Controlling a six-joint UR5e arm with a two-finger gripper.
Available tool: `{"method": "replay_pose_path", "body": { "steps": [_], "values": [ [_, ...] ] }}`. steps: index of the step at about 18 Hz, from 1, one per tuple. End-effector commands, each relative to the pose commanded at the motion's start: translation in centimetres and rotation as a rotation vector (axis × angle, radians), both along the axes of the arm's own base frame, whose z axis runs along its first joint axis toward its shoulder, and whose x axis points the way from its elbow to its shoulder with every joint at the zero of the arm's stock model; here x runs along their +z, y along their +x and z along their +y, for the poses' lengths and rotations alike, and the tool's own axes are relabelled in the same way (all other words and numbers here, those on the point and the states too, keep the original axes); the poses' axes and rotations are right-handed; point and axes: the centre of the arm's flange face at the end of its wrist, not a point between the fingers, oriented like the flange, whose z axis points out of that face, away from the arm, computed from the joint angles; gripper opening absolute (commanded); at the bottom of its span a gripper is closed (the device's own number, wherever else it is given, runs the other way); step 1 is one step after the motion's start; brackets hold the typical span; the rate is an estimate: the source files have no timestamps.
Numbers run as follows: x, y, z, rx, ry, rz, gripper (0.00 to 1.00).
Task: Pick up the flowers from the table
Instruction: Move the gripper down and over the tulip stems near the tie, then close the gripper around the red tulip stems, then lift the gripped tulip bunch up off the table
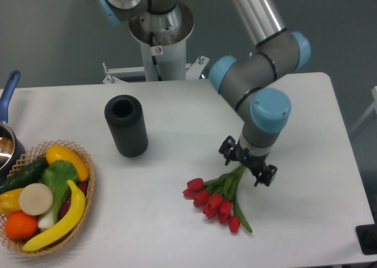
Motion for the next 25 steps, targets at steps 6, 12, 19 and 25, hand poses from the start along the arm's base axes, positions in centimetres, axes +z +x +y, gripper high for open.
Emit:
{"method": "replay_pose_path", "body": {
  "steps": [6, 12, 19, 25],
  "values": [
    [-2.4, 0.7, 1.0, 0.006, -0.024, -0.025, 0.95],
    [-2.8, 0.8, 1.2, 0.017, -0.028, -0.033, 0.00],
    [2.4, 1.2, 0.8, 0.047, 0.011, 0.025, 0.00],
    [9.2, -0.3, -1.7, 0.092, 0.071, 0.108, 0.00]
  ]
}}
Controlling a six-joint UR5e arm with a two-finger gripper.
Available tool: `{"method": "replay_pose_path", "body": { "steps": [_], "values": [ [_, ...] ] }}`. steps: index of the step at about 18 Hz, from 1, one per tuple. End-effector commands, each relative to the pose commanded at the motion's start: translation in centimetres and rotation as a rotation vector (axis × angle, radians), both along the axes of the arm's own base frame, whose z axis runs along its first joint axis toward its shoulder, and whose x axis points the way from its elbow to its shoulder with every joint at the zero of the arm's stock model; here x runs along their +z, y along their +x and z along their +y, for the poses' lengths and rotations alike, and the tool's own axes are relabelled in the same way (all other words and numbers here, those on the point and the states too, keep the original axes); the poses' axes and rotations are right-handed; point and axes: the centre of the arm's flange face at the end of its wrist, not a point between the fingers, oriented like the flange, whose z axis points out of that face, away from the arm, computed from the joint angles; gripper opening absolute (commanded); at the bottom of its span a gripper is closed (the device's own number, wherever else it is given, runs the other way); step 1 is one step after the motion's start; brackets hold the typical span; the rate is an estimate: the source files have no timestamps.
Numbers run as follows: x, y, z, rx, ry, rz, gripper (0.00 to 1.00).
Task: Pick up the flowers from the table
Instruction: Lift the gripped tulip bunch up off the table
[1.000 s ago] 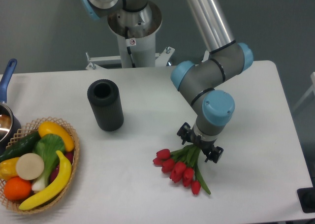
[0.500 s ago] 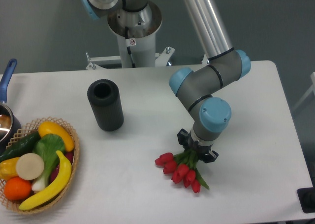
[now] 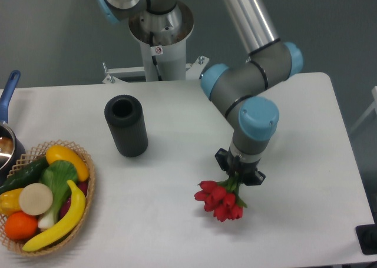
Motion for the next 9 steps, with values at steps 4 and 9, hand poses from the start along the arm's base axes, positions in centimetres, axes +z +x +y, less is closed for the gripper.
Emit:
{"method": "replay_pose_path", "body": {
  "steps": [4, 9],
  "values": [
    [2.8, -1.3, -0.4, 0.008, -0.019, -0.030, 0.00],
    [6.3, -2.5, 0.5, -0.012, -0.075, -0.114, 0.01]
  ]
}}
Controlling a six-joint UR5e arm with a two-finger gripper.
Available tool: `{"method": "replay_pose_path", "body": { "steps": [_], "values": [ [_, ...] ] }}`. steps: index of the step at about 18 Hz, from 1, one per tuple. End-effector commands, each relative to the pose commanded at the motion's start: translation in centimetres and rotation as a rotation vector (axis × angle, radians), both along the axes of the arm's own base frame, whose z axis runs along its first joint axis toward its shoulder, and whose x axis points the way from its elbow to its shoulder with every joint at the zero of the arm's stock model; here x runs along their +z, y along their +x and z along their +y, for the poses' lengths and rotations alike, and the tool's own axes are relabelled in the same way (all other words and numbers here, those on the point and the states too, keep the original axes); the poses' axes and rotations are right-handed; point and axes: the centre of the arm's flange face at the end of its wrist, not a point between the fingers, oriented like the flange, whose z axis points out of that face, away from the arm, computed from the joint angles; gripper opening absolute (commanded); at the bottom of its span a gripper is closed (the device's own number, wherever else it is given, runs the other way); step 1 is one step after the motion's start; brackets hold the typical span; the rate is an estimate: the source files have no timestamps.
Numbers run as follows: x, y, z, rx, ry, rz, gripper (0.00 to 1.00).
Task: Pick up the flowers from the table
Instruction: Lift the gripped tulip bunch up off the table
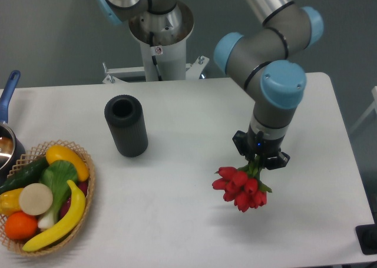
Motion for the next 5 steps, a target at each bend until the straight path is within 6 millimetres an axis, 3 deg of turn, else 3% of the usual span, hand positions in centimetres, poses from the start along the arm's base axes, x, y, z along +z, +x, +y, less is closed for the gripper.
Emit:
{"method": "replay_pose_path", "body": {
  "steps": [5],
  "values": [
    [1.6, -0.7, -0.2, -0.022, 0.000, 0.000, 0.01]
  ]
}}
